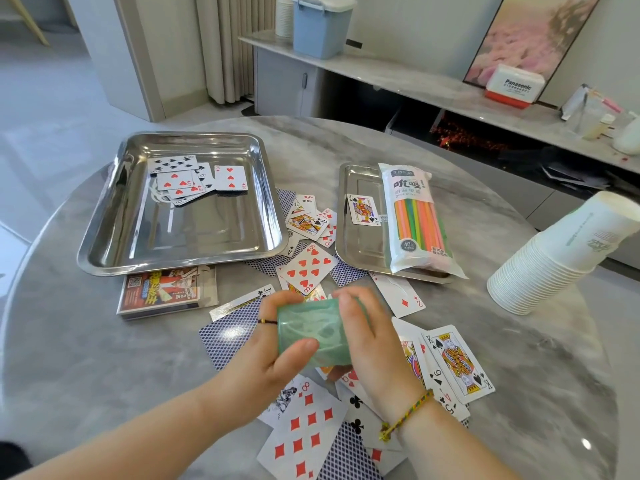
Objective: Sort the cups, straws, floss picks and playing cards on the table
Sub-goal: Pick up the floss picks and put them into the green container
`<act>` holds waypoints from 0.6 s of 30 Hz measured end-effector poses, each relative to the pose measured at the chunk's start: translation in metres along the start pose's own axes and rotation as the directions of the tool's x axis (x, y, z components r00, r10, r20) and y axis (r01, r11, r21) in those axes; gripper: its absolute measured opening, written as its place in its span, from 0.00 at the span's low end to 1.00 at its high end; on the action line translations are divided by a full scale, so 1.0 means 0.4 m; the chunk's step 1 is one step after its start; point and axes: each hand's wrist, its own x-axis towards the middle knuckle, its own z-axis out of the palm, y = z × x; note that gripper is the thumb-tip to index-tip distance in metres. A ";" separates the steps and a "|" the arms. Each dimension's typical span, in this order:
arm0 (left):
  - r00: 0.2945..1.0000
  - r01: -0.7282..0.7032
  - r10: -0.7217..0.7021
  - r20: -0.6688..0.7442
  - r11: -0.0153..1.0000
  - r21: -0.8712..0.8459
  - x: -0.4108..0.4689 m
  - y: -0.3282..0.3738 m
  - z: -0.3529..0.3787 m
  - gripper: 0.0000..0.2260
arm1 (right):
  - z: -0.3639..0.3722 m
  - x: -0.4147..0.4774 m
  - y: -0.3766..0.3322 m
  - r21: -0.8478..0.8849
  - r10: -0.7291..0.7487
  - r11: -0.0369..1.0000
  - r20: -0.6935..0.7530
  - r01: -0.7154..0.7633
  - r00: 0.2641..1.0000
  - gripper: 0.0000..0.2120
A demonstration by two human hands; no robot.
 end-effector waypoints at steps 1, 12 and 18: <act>1.000 -0.025 0.024 0.018 0.997 0.075 0.000 0.004 -0.001 0.34 | -0.002 0.001 -0.004 0.048 0.062 0.997 0.022 -0.063 0.998 0.09; 0.991 0.131 -0.125 0.044 0.974 -0.187 0.018 0.016 -0.010 0.31 | 0.003 -0.003 0.020 -0.103 -0.236 0.968 -0.042 0.231 0.971 0.11; 0.998 -0.033 0.021 0.055 0.970 0.240 0.003 0.006 -0.012 0.35 | -0.007 0.009 0.009 0.095 0.002 0.995 0.028 -0.004 1.000 0.14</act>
